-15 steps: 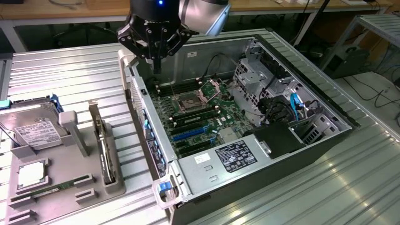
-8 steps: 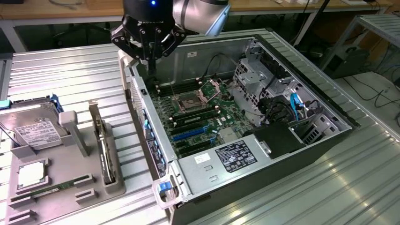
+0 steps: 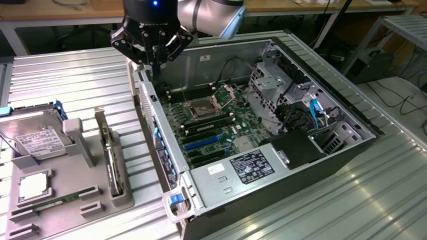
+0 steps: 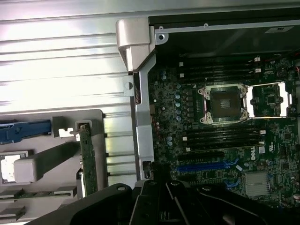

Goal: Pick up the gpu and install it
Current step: 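Reach for the gpu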

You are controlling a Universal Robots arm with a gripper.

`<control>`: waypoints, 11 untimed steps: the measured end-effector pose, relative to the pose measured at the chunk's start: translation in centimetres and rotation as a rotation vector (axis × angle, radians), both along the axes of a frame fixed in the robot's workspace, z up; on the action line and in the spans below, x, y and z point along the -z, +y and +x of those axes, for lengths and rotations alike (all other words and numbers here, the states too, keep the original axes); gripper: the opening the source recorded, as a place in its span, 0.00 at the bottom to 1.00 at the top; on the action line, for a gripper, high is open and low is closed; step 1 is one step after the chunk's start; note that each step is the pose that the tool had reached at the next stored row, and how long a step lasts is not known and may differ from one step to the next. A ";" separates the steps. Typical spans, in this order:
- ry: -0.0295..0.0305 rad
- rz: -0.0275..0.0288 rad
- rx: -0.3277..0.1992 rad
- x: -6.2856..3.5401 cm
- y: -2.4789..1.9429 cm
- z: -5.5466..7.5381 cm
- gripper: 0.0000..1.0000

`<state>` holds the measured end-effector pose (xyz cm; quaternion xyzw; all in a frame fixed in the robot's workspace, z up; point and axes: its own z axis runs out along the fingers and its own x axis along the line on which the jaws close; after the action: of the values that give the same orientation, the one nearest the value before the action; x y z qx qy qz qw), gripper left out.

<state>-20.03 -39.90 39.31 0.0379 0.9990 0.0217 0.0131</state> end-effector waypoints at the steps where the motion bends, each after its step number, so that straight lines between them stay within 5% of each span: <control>1: 0.0000 0.0001 0.000 0.00 0.00 -0.1 0.11; 11: 0.0009 0.0000 0.000 0.00 0.00 -1.0 0.11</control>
<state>-21.04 -39.90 39.31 0.0379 0.9990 0.0217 0.0126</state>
